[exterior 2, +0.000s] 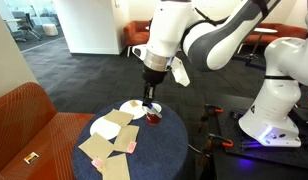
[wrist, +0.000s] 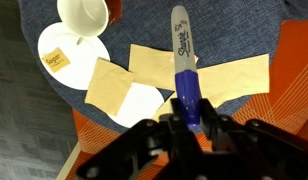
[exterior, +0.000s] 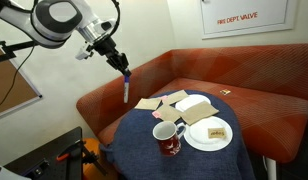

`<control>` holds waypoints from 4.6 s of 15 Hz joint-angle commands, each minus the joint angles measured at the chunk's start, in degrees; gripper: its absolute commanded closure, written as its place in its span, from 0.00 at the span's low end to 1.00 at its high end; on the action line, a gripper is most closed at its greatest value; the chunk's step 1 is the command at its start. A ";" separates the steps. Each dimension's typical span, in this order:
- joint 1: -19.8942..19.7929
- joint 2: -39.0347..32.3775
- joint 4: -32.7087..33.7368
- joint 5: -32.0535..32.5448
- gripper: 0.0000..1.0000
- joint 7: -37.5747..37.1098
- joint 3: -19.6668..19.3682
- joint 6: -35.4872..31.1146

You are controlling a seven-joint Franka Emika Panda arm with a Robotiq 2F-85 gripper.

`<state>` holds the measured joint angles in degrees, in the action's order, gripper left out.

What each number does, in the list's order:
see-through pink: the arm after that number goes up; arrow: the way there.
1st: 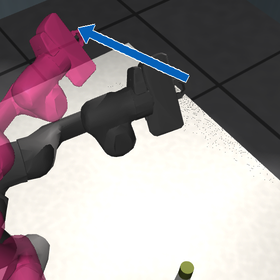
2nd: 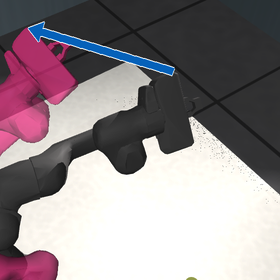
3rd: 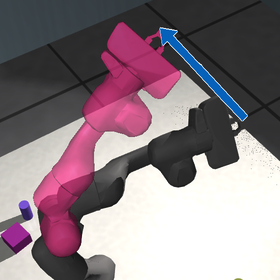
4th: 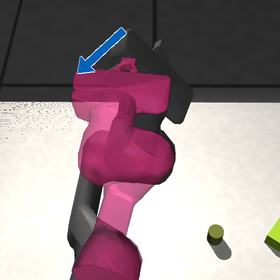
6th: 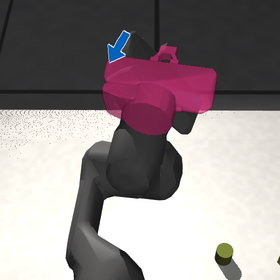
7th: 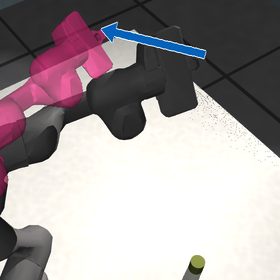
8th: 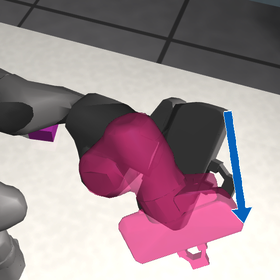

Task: Remove the marker from the cup and put it on the table

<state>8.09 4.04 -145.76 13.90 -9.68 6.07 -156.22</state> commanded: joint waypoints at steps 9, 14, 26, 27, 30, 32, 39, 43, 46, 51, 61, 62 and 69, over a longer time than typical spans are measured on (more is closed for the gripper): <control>1.74 -6.54 2.82 -0.64 0.94 6.34 4.12 1.88; 2.38 -11.46 5.69 0.77 0.94 11.01 3.87 4.58; 3.56 -26.93 16.85 2.98 0.94 17.17 3.66 11.96; 3.80 -28.06 17.63 3.05 0.94 17.55 3.69 11.87; 4.08 -31.29 19.81 3.06 0.94 19.20 3.86 11.49; 4.31 -33.26 21.12 3.08 0.94 20.15 3.87 11.30; 5.03 -39.11 24.85 3.26 0.94 20.90 3.42 10.24; 5.35 -41.71 26.59 3.41 0.94 20.48 3.11 10.04; 5.83 -42.83 27.51 3.64 0.51 19.74 2.66 9.74; 6.66 -42.24 27.38 3.83 0.15 18.84 2.11 9.43; 8.56 -31.08 19.07 4.54 0.00 14.38 1.48 3.79; 8.81 -29.63 17.91 4.76 0.00 13.55 1.22 2.90; 9.03 -17.41 8.60 6.67 0.00 8.74 0.18 -1.96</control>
<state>16.72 -20.29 -131.11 19.16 1.55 7.13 -155.74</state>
